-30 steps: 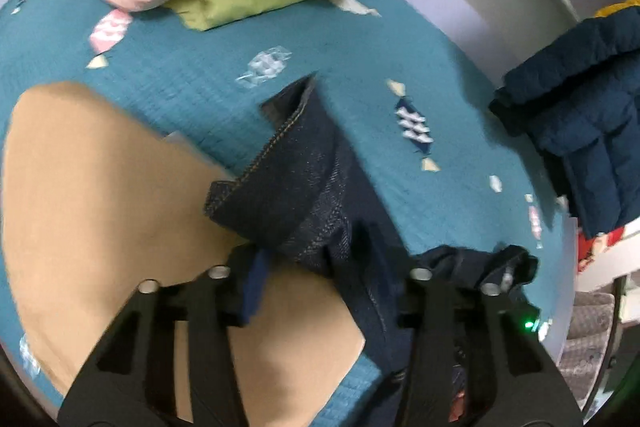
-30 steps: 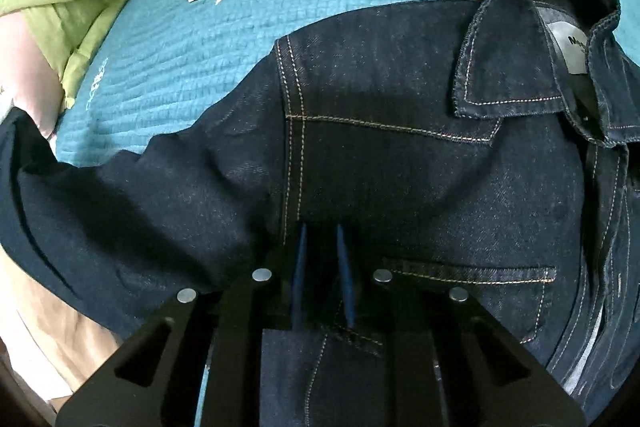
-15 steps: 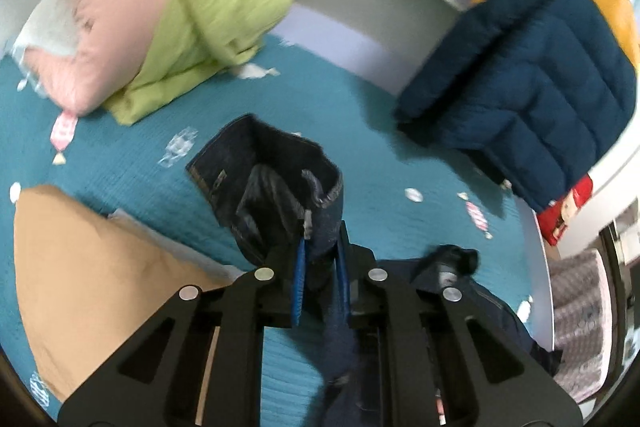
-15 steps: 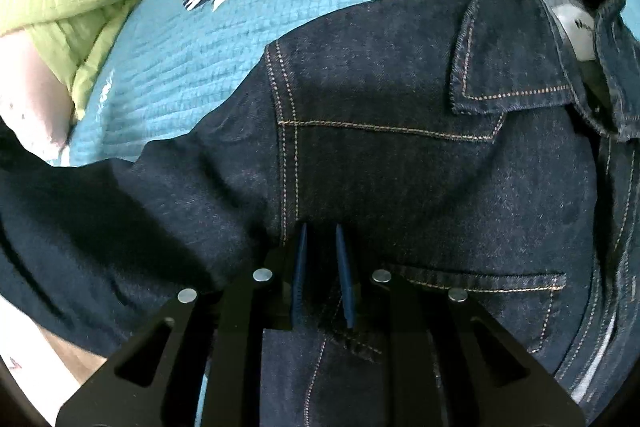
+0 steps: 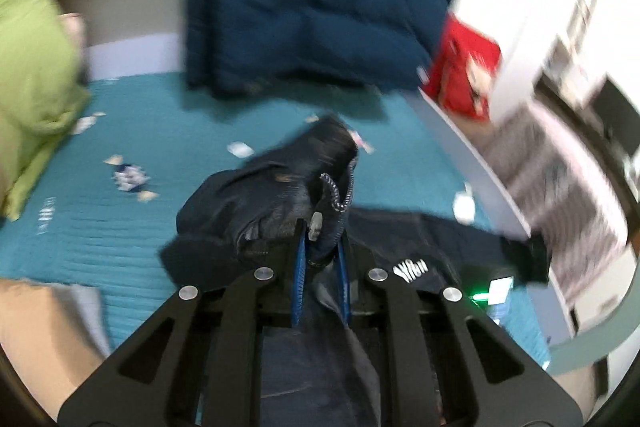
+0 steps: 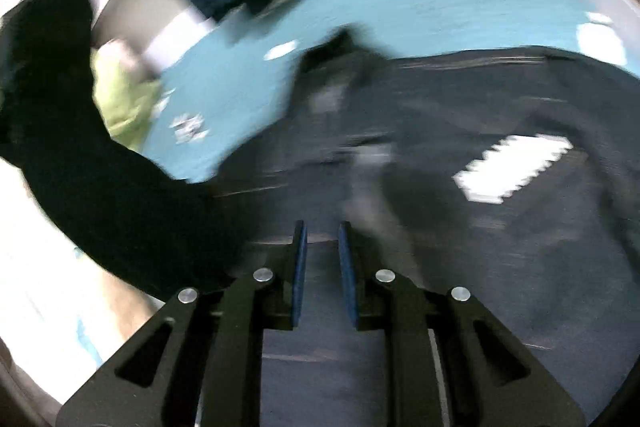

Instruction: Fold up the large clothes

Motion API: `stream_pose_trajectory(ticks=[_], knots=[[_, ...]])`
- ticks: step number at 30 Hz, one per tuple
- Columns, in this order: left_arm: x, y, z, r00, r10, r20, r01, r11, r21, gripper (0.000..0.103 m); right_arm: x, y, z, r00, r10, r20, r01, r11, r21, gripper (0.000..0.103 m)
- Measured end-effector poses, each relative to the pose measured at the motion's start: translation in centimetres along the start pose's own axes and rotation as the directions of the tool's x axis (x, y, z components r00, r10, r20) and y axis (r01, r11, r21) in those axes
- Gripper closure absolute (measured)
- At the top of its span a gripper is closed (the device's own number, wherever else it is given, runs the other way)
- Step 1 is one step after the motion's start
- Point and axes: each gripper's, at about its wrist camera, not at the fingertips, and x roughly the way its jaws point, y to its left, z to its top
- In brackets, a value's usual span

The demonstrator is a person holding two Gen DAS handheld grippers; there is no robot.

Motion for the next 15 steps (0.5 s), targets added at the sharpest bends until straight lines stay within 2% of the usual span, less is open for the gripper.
stream_pose_trajectory(ticks=[4,6,9,12,13,15], knots=[[6.6,-6.3,-2.8,0.993,-0.012,-0.122,0.027,0.993,0.119,0.089,-2.2,-7.6,-2.7,0.996,-0.085,-0.006,0.085,0.988,0.127,0.087],[10.3,-8.6,-5.0,0.978,0.009,-0.208,0.026,0.986,0.164,0.089,-2.9,-11.3,-4.2,0.994,-0.11,-0.016,0.111,0.972,0.205,0.087],[16.6,-10.7,-9.2,0.935,0.032,-0.354,0.043,0.978,0.204,0.089,-3.6,-14.8,-5.4,0.991,-0.13,-0.032,0.134,0.947,0.292,0.087],[19.2,-11.1,-12.8,0.896,0.08,-0.436,0.032,0.969,0.244,0.088,-4.4,-16.6,-5.6,0.993,-0.112,-0.027,0.114,0.938,0.328,0.084],[19.0,-10.9,-13.3,0.893,0.079,-0.443,0.036,0.969,0.244,0.083,-4.6,-16.7,-5.5,0.994,-0.108,-0.024,0.11,0.937,0.333,0.083],[17.5,-10.4,-13.2,0.899,0.025,-0.438,0.081,0.972,0.221,0.061,-4.8,-16.7,-5.0,0.996,-0.092,-0.017,0.093,0.94,0.33,0.071]])
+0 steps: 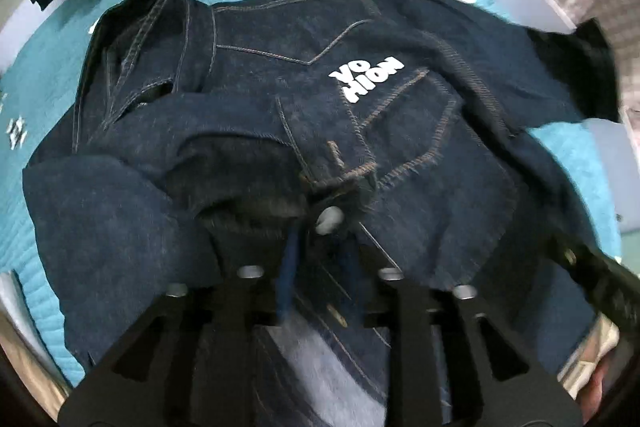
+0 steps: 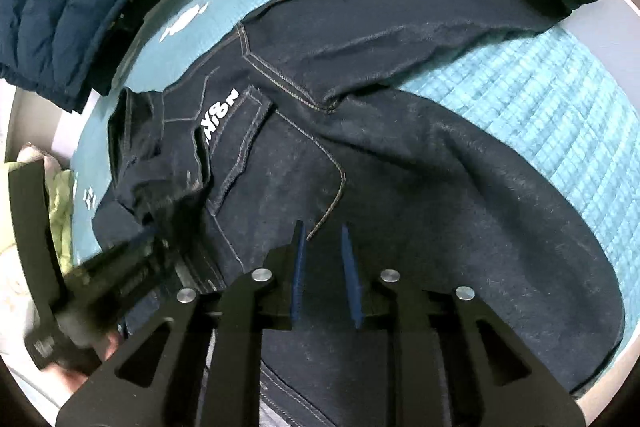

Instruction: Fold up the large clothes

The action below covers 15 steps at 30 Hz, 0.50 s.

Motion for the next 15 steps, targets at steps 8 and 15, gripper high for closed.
stream_pose_trajectory(ticks=[8,15], knots=[[-10.0,7.7,-3.9,0.968,-0.044,0.248,0.074,0.991,-0.112,0.029,0.8,5.0,1.5,0.994,0.11,0.006,-0.109,0.991,-0.082,0.038],[-5.0,19.7,-9.1,0.996,0.092,0.01,-0.076,0.876,-0.477,0.071,7.0,11.0,0.6,0.994,0.032,-0.106,-0.055,0.975,-0.217,0.039]])
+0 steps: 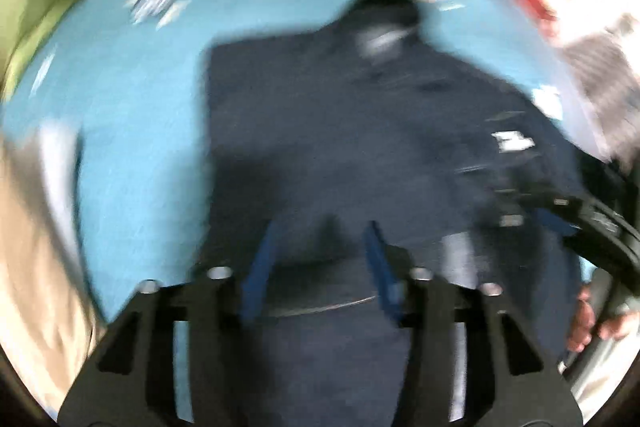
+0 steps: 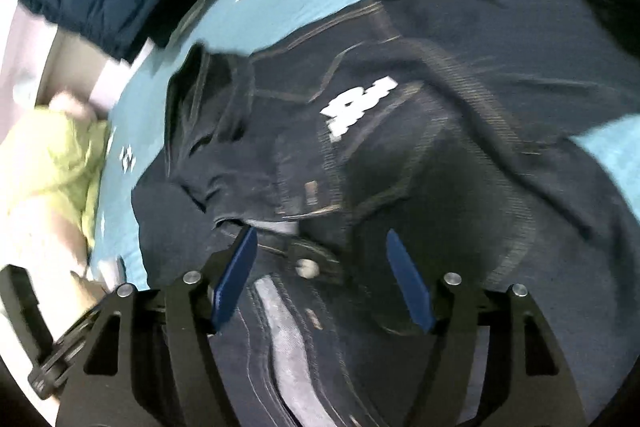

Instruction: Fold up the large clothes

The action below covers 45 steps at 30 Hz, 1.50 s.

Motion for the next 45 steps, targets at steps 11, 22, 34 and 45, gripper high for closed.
stream_pose_trajectory(ticks=[11,22,34,45], knots=[[2.8,7.3,-2.9,0.999,-0.028,-0.043,0.02,0.984,-0.175,0.102,1.8,1.7,0.7,0.993,-0.098,0.065,0.101,0.994,-0.046,0.095],[2.5,7.0,-4.3,1.0,-0.027,-0.004,0.026,0.987,-0.156,0.101,4.1,0.0,0.9,0.983,-0.183,0.023,0.184,0.979,-0.093,0.091],[-3.4,2.2,-5.3,0.994,0.004,0.108,-0.001,0.999,-0.036,0.025,-3.1,1.0,-1.5,0.976,-0.125,0.176,0.146,0.982,-0.116,0.009],[-3.0,-3.9,-4.7,0.991,0.01,0.136,-0.022,0.996,0.086,0.025,-7.5,-3.4,-4.1,0.96,-0.086,0.265,0.108,0.992,-0.066,0.009]])
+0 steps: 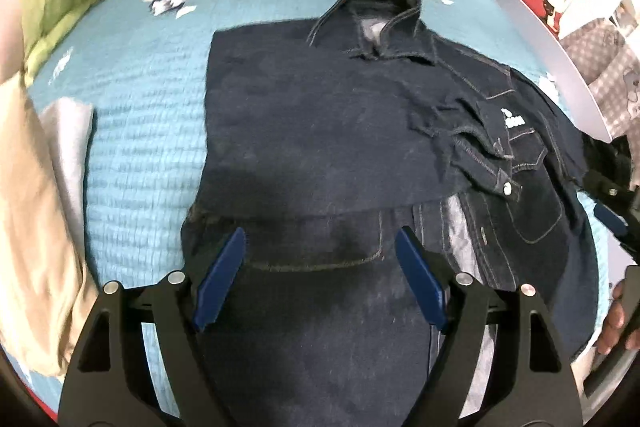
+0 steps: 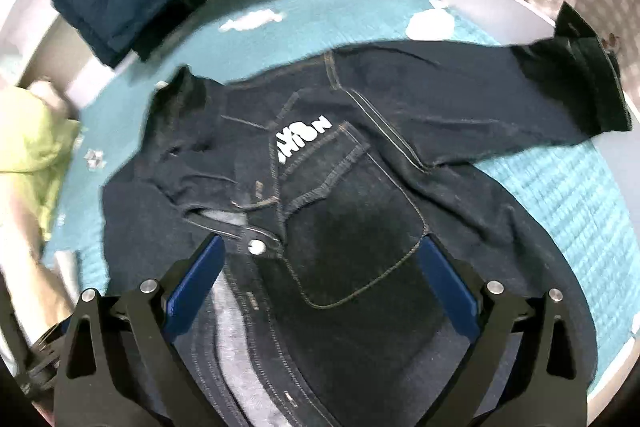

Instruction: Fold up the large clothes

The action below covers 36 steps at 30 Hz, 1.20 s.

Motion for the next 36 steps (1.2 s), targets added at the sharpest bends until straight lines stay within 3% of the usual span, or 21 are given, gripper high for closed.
stream_pose_trajectory(ticks=[1,2,4,6,8,9,11,15,17,18,19,20,21,23,25,26,28,30,31,34,36], knots=[[0.1,-0.1,0.3,1.0,-0.01,0.003,0.01,1.0,0.007,0.031,-0.4,0.6,-0.1,0.999,-0.012,0.042,0.013,1.0,-0.014,0.014],[0.1,0.0,0.7,0.999,-0.026,0.019,0.026,1.0,0.007,0.046,-0.5,1.1,0.0,0.998,0.004,0.056,-0.002,1.0,-0.029,0.027],[0.4,0.7,1.9,0.998,-0.034,0.061,0.035,0.999,-0.013,0.059,0.0,3.5,0.1,0.989,0.122,0.081,-0.115,0.99,-0.084,0.044],[1.1,1.6,3.4,0.996,-0.028,0.088,0.033,0.998,-0.056,0.068,1.0,6.2,0.2,0.979,0.176,0.104,-0.16,0.976,-0.149,0.051],[1.5,2.4,4.6,0.99,-0.072,0.119,0.083,0.993,-0.09,0.082,2.1,9.3,0.1,0.966,0.231,0.115,-0.198,0.95,-0.24,0.066],[1.9,2.7,5.5,0.984,-0.106,0.144,0.123,0.986,-0.111,0.087,3.0,10.9,0.0,0.965,0.233,0.118,-0.192,0.939,-0.284,0.069],[2.7,2.6,6.8,0.981,-0.113,0.159,0.131,0.985,-0.11,0.099,5.4,13.4,0.3,0.974,0.211,0.084,-0.172,0.928,-0.331,0.082],[5.0,2.0,9.1,0.967,-0.162,0.197,0.18,0.981,-0.074,0.099,10.5,16.0,1.2,0.968,0.249,-0.017,-0.241,0.914,-0.326,0.09],[8.2,2.1,9.7,0.953,-0.276,0.122,0.287,0.954,-0.086,0.1,12.9,16.5,1.3,0.969,0.237,-0.066,-0.246,0.91,-0.333,0.093],[9.9,2.5,9.6,0.969,-0.237,0.076,0.244,0.964,-0.11,0.1,14.3,16.4,1.2,0.974,0.204,-0.097,-0.225,0.91,-0.347,0.093],[11.2,2.9,9.5,0.977,-0.206,0.047,0.21,0.972,-0.106,0.101,15.4,16.0,1.1,0.975,0.185,-0.124,-0.218,0.907,-0.36,0.1],[11.6,3.3,9.2,0.97,-0.236,0.064,0.241,0.966,-0.095,0.101,15.8,15.2,1.1,0.972,0.192,-0.133,-0.228,0.904,-0.362,0.103],[11.4,3.7,8.9,0.962,-0.258,0.092,0.266,0.96,-0.088,0.101,15.7,14.1,1.3,0.974,0.192,-0.12,-0.223,0.907,-0.357,0.103],[10.7,5.0,8.3,0.967,-0.221,0.122,0.233,0.968,-0.094,0.101,15.3,11.1,2.4,0.985,0.139,-0.099,-0.164,0.932,-0.322,0.103],[9.8,6.9,7.9,0.981,-0.127,0.147,0.143,0.984,-0.106,0.101,15.2,8.2,3.2,0.984,0.143,-0.107,-0.167,0.946,-0.276,0.103],[9.7,7.8,7.7,0.987,-0.064,0.149,0.081,0.99,-0.112,0.101,15.1,6.4,3.4,0.967,0.225,-0.121,-0.247,0.942,-0.226,0.103],[9.4,9.9,7.4,0.987,-0.081,0.136,0.099,0.987,-0.13,0.101,14.5,6.0,3.4,0.968,0.215,-0.127,-0.238,0.948,-0.213,0.103],[8.1,10.9,7.2,0.99,-0.037,0.139,0.06,0.985,-0.162,0.101,12.8,7.5,3.1,0.984,0.151,-0.089,-0.169,0.95,-0.261,0.103],[7.1,10.9,7.1,0.988,-0.02,0.152,0.043,0.988,-0.149,0.101,11.5,8.5,2.8,0.986,0.156,-0.056,-0.166,0.944,-0.286,0.1],[3.7,9.9,6.4,0.974,-0.084,0.212,0.109,0.988,-0.107,0.101,8.3,10.5,1.6,0.968,0.251,-0.012,-0.243,0.92,-0.308,0.099],[2.5,8.2,5.2,0.967,-0.146,0.211,0.163,0.984,-0.069,0.101,7.8,11.9,0.2,0.952,0.302,-0.056,-0.303,0.896,-0.323,0.097]])
